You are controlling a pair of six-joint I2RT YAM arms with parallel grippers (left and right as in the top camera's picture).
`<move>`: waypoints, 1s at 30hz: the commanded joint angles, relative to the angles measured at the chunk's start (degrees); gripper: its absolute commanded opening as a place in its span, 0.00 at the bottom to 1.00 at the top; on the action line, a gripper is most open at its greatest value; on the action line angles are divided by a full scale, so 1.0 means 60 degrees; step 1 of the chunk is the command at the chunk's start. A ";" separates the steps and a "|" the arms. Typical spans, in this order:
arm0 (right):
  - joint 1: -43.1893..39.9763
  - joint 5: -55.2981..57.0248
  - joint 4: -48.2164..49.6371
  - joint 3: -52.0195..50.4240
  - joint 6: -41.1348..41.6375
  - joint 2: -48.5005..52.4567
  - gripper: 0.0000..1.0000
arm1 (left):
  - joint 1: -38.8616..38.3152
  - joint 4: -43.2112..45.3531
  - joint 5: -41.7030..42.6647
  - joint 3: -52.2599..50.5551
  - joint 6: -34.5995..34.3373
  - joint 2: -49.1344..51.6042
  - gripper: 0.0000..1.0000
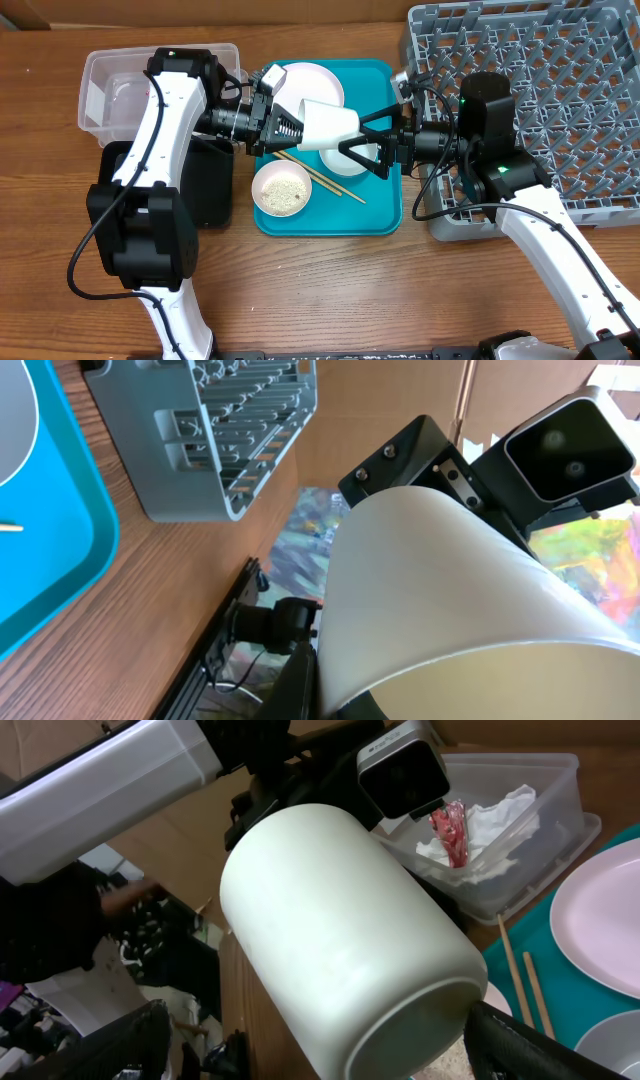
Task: Sort waste into correct bins and load items into the dishwasher
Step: 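Lift the white cup and hand it to the right gripper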
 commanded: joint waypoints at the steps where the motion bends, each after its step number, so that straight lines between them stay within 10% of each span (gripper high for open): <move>1: -0.0040 0.0448 0.0047 0.0233 0.0007 0.0022 0.95 | -0.0135 -0.0066 0.0455 0.0146 0.0353 -0.0084 0.04; 30: -0.1104 -0.3045 0.1672 0.0233 -0.0379 0.0914 0.89 | -0.0652 -0.0066 0.1045 0.0146 -0.0466 -0.0106 0.04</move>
